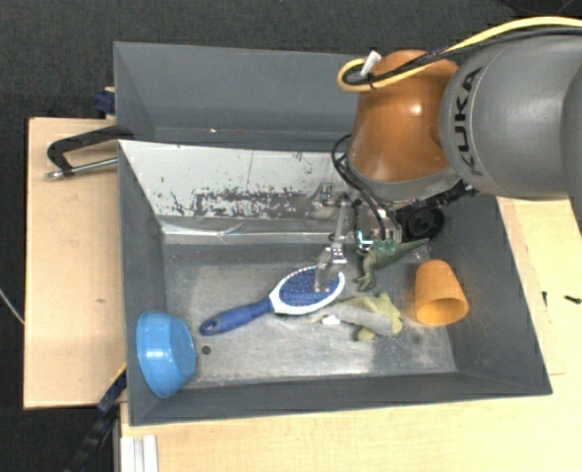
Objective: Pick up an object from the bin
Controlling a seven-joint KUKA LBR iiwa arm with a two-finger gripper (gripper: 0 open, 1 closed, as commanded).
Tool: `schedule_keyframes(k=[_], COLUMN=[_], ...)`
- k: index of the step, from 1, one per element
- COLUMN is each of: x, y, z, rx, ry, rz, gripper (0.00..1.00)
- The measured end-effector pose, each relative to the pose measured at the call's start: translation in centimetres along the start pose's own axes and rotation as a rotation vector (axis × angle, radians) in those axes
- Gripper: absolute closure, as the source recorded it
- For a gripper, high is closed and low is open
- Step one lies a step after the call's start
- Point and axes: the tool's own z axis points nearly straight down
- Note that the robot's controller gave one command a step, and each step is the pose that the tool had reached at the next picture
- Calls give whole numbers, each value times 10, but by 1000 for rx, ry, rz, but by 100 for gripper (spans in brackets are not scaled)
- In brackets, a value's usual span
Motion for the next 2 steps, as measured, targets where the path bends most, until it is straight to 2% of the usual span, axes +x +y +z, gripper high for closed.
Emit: schedule_keyframes(k=[1, 2], x=[-2, -2], y=[0, 0], z=[-4, -4], rx=[0, 0], ry=[-8, -8], rz=[1, 2], gripper=[100, 0])
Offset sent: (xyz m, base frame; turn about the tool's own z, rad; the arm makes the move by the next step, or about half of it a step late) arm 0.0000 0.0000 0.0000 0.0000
